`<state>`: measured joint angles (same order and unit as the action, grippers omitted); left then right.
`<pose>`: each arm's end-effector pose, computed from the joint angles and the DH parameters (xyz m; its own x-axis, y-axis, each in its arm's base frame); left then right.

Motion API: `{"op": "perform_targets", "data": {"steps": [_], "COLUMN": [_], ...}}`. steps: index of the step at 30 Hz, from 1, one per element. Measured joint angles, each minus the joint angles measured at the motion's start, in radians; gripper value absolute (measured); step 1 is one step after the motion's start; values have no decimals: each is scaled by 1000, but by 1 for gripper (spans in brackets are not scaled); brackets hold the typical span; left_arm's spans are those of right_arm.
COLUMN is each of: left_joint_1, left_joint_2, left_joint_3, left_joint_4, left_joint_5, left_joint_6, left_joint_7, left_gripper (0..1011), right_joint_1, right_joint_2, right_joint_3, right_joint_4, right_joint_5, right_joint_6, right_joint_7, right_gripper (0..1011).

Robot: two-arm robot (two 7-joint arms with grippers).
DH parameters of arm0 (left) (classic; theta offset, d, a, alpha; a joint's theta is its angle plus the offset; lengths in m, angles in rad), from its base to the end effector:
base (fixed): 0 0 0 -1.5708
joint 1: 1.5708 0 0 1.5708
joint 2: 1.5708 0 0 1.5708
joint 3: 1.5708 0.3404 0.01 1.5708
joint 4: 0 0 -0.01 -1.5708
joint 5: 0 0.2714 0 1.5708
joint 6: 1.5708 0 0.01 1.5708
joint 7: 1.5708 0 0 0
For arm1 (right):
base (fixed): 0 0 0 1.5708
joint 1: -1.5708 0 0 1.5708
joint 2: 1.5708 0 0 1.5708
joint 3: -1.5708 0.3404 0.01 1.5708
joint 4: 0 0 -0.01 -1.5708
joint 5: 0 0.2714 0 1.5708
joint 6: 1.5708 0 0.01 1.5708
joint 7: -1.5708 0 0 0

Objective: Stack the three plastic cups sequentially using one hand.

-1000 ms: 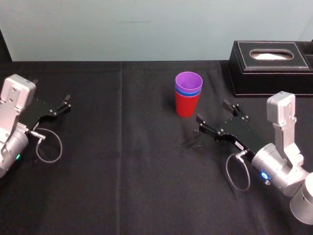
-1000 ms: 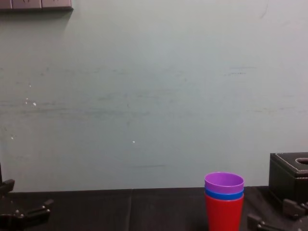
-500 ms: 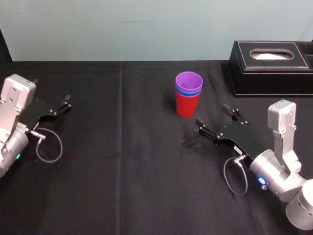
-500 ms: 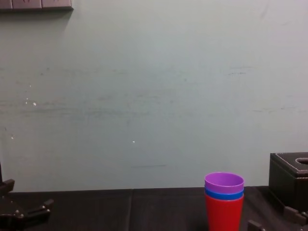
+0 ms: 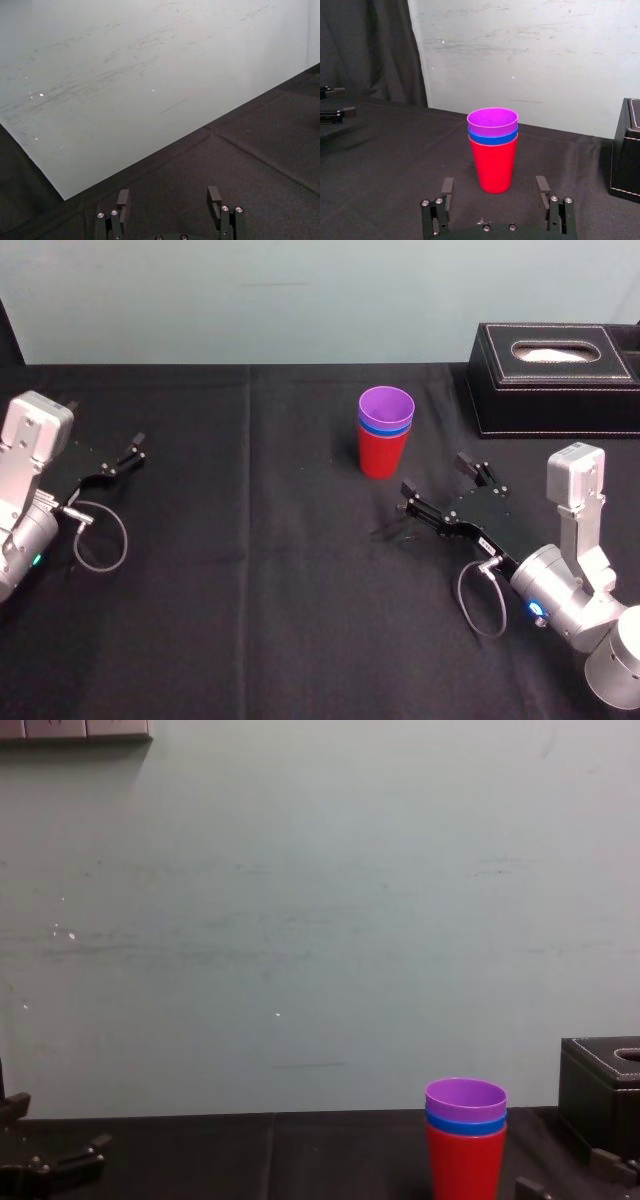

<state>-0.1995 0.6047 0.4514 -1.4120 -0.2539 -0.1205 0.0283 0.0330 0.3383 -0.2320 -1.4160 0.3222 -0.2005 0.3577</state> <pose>0.3309 0.1212 -0.3358 0.2923 0.8803 0.3738 -0.9553 0.2873 0.0703 0.2918 -0.0684 -0.3818 0.5042 -0.8633 0.0229 0.8635 0.5044 0.0025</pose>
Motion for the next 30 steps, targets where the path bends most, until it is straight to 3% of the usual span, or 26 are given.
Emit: {"op": "perform_targets", "data": {"steps": [30], "left_joint_1": [0], "left_joint_2": [0], "left_joint_3": [0], "left_joint_4": [0], "left_joint_5": [0], "left_joint_6": [0], "left_joint_7": [0], "left_gripper": [1004], "right_joint_1": [-1], "right_joint_2": [2], "right_joint_3": [-1], "right_joint_4": [-3], "right_joint_5": [-2], "right_joint_6": [4], "right_joint_7": [-4], "right_gripper": [1004]}}
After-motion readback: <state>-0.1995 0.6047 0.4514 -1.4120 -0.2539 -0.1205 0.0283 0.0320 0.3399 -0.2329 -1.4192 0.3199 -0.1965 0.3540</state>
